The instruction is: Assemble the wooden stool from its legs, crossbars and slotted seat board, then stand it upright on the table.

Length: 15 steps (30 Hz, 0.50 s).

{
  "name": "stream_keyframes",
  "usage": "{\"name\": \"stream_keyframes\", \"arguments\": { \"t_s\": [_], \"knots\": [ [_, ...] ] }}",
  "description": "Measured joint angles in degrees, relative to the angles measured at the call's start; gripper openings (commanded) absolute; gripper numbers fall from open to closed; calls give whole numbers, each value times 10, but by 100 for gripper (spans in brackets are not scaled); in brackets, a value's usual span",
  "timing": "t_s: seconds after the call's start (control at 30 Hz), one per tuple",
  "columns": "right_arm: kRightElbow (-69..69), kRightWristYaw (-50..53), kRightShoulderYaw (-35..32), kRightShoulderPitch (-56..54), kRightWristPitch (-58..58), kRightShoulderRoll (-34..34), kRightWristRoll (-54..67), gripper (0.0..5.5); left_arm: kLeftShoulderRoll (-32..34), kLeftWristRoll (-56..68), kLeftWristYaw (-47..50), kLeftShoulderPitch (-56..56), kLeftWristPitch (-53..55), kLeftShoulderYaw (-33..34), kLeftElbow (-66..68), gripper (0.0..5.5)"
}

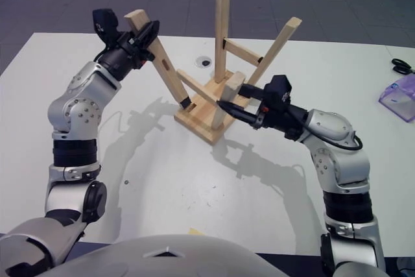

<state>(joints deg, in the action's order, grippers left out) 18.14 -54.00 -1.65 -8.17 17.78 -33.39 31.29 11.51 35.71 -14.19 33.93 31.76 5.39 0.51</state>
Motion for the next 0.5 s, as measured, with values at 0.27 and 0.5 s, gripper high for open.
{"name": "stream_keyframes", "arguments": {
  "t_s": [0.27, 0.5],
  "knots": [
    [-6, 20, 15, 8, -33, 7, -2, 212, -8, -6, -3, -31, 5, 0, -38, 104],
    [-13, 30, 23, 3, -38, 8, -2, 212, -16, -18, 0, -73, -32, 19, -62, 104]
  ]
}}
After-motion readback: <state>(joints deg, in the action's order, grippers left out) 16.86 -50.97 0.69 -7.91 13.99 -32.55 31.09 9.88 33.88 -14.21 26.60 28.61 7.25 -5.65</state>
